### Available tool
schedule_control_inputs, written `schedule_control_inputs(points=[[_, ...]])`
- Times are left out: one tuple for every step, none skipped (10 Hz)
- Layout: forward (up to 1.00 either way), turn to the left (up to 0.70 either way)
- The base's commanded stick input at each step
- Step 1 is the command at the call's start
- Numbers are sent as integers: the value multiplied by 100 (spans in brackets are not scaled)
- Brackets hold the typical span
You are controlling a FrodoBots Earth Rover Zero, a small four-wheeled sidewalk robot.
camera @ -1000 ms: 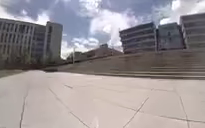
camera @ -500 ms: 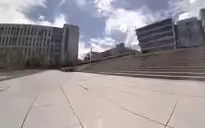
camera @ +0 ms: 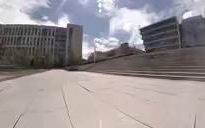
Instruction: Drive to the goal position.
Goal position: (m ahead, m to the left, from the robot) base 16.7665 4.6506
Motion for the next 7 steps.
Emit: schedule_control_inputs(points=[[70,22],[70,8],[70,4],[70,0],[70,0],[70,1],[70,2]])
